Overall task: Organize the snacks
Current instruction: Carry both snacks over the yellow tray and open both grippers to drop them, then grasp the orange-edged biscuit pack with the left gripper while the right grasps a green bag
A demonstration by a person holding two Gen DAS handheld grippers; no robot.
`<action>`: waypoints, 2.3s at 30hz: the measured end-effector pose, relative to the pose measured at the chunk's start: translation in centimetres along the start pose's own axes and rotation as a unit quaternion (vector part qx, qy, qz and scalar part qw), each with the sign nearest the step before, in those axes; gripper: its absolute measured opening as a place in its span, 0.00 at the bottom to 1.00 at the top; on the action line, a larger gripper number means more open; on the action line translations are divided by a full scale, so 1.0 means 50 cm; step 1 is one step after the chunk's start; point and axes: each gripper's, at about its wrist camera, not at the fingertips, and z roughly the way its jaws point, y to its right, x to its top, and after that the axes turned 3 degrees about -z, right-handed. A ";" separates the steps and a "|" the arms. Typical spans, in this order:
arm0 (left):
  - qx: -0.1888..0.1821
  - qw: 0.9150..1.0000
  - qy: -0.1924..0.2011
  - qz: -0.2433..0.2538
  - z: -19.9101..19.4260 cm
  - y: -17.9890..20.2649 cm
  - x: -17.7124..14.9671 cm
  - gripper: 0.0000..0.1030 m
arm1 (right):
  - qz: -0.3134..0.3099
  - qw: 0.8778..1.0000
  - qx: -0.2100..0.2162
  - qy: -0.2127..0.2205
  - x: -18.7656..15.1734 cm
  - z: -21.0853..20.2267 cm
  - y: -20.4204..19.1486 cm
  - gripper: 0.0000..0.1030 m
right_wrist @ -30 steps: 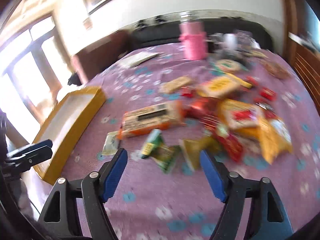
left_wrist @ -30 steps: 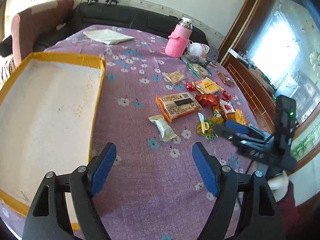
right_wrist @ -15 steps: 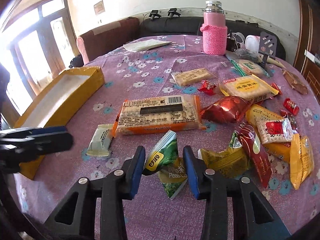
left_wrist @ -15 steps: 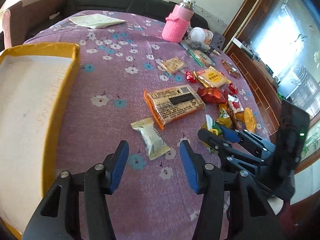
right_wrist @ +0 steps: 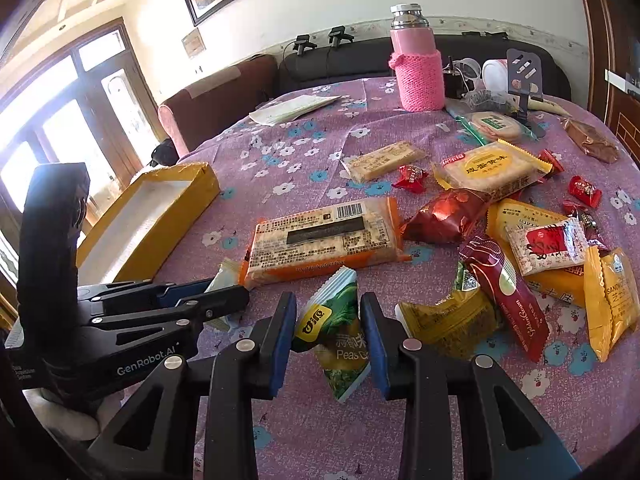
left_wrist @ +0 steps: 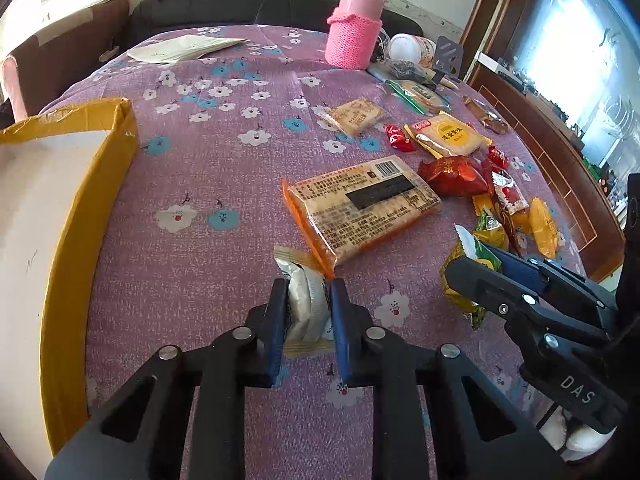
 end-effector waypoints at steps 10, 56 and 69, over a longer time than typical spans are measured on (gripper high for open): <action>-0.032 0.996 0.070 -0.037 -0.171 -0.048 -0.020 0.18 | -0.002 1.000 0.014 0.018 0.005 -0.041 -0.040 0.33; 0.024 0.968 0.143 -0.206 -0.376 -0.418 -0.117 0.55 | -0.076 0.981 0.178 -0.034 0.060 0.006 -0.491 0.48; -0.068 0.985 0.115 -0.111 -0.357 -0.181 -0.082 0.55 | 0.024 0.995 -0.053 -0.086 0.188 0.136 -0.055 0.48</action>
